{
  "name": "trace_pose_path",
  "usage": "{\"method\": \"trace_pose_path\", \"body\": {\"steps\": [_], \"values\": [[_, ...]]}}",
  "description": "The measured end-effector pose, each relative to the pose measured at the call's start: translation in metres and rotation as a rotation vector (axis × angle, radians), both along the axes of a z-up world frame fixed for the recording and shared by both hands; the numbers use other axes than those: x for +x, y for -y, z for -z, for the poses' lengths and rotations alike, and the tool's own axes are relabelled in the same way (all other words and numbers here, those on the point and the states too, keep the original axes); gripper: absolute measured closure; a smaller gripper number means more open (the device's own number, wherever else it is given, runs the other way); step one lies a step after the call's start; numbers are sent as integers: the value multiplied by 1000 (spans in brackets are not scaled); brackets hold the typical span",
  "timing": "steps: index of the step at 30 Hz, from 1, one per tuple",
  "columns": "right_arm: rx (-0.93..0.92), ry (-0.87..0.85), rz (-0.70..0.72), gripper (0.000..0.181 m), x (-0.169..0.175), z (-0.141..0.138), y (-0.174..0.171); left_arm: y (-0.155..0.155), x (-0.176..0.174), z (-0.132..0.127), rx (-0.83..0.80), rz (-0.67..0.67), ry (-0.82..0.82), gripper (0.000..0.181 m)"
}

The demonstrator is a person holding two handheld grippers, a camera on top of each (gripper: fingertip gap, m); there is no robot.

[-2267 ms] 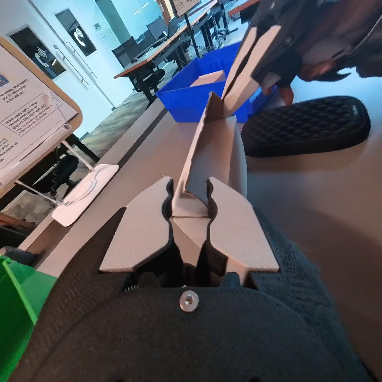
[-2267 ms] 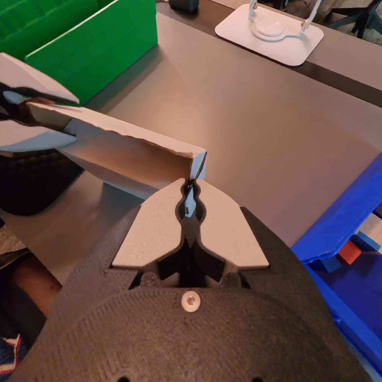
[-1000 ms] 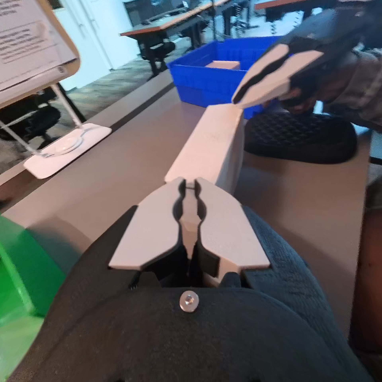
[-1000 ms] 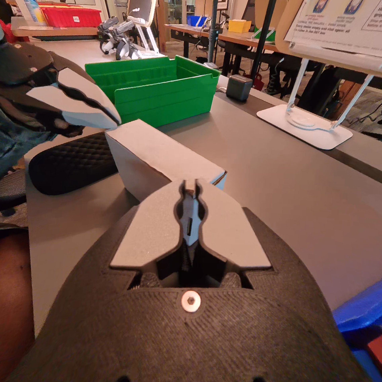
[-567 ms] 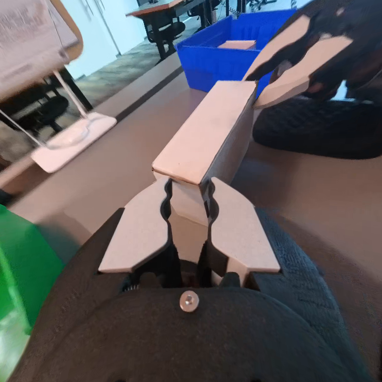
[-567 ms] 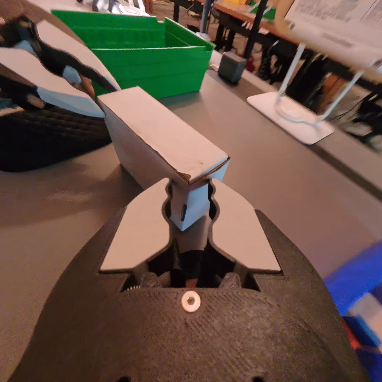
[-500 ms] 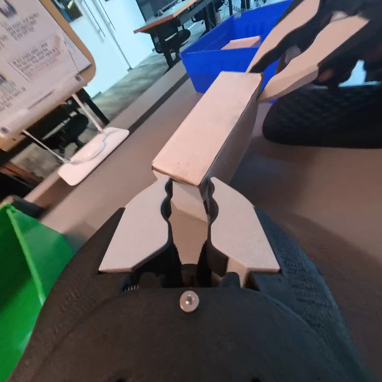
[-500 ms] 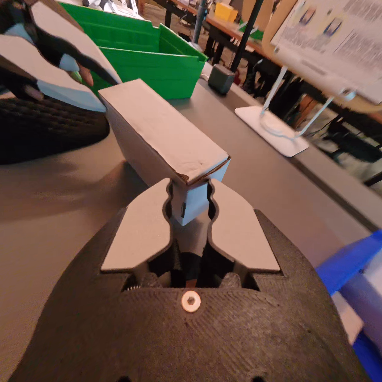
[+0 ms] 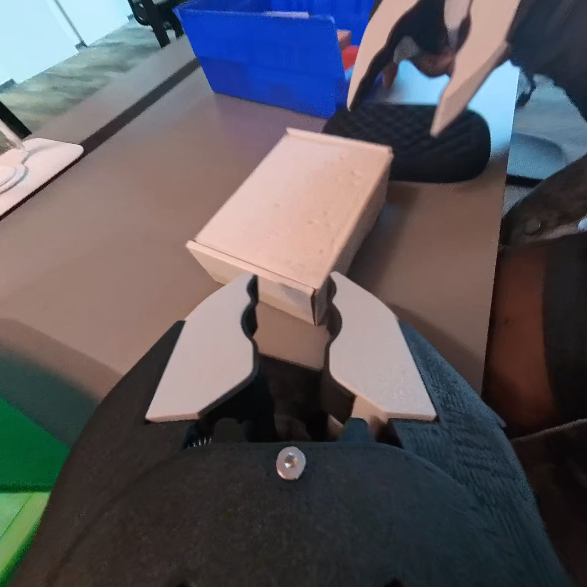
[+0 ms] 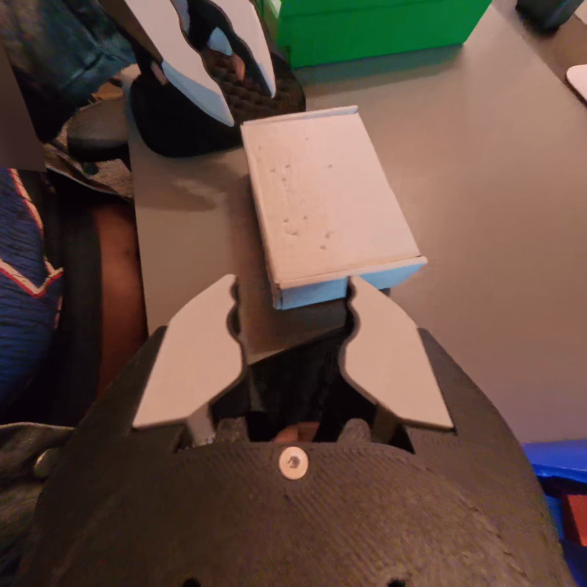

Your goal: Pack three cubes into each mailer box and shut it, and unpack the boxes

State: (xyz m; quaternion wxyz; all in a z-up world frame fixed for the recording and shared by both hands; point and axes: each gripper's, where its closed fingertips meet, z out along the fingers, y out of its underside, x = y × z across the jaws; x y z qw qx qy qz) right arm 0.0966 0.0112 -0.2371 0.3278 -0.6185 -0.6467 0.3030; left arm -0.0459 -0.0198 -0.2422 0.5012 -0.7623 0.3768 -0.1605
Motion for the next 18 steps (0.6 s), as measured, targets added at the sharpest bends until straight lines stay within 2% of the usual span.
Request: {"method": "trace_pose_path", "body": {"steps": [1, 3, 5, 7, 10, 12, 14, 18], "values": [[-27, -7, -5, 98, 0, -5, 0, -2, -2, -6, 14, -3, 45, 129], [-48, -25, 2, 63, -5, -16, -4, -5, -4, -24, 78, -1, 167, 113], [58, -34, 16, 45, -15, -27, -16, -10, -7, -44, 179, -14, 314, 99], [134, 29, -49, 36, -26, -27, -15, -11, -9, -54, 220, -9, 423, 95], [125, 195, -63, 35, -46, -16, -17, -10, -16, -63, 268, -15, 510, 95], [124, 294, -90, 44, -59, -6, -18, -8, -19, -70, 306, -17, 562, 96], [120, 380, -151, 48, -70, 5, -15, -10, -22, -69, 301, -37, 578, 96], [100, 548, -187, 46, -84, 27, -17, -11, -23, -68, 296, -45, 582, 97]]}}
